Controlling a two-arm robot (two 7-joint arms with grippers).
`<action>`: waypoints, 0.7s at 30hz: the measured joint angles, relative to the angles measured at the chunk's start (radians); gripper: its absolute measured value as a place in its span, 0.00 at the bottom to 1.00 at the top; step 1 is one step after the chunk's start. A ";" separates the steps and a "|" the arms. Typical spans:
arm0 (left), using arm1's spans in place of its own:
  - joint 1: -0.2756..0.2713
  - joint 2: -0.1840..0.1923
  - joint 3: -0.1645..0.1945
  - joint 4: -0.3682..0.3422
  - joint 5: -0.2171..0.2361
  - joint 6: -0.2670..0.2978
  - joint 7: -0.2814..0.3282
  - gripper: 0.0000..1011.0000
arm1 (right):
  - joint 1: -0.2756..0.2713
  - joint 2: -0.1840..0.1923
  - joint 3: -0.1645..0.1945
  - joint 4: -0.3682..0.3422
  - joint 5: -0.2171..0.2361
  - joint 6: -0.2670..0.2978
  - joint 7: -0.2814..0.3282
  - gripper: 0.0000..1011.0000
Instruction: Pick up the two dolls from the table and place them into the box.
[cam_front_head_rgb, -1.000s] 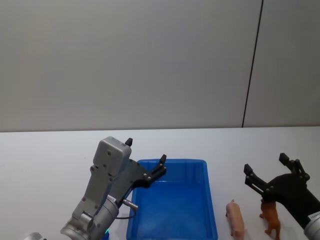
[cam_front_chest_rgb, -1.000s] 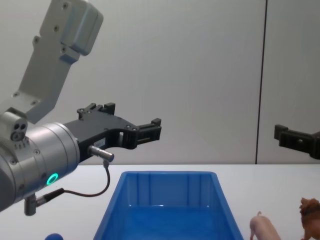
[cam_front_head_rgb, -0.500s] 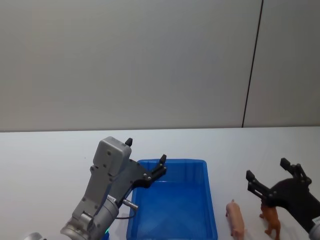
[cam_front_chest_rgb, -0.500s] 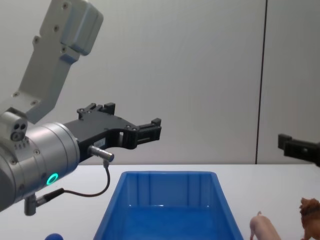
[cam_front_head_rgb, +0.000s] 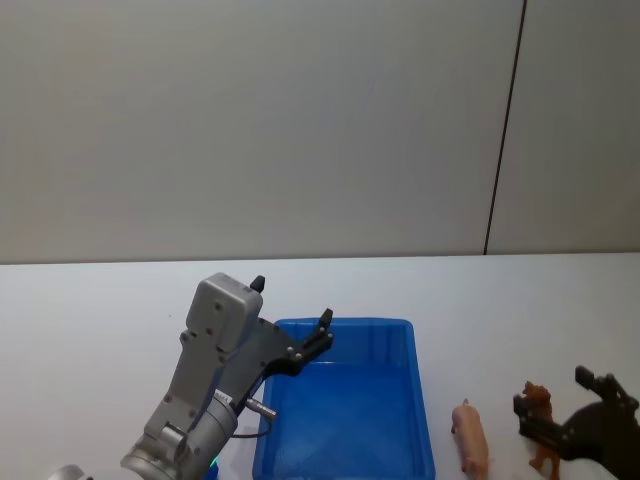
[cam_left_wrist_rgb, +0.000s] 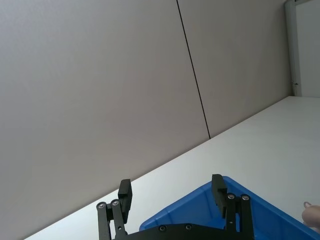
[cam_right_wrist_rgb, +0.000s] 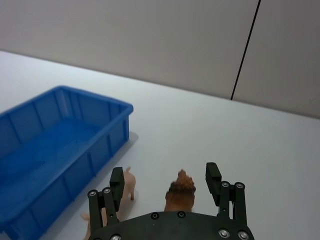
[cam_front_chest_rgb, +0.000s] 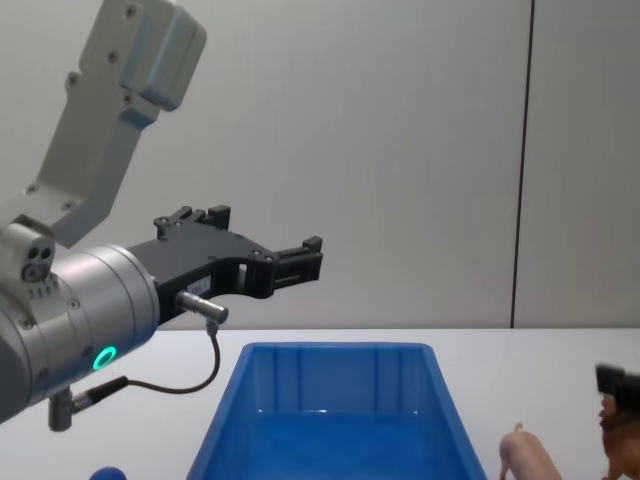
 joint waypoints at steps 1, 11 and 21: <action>0.000 0.000 0.000 0.000 0.000 0.000 0.000 0.99 | 0.000 0.003 0.001 0.005 0.000 0.004 0.005 0.99; 0.000 0.000 0.000 0.000 0.000 0.000 0.000 0.99 | 0.011 0.018 0.005 0.068 -0.004 0.056 0.063 0.99; 0.000 0.000 0.000 0.000 0.000 0.000 0.000 0.99 | 0.042 0.005 -0.009 0.137 -0.020 0.095 0.109 0.99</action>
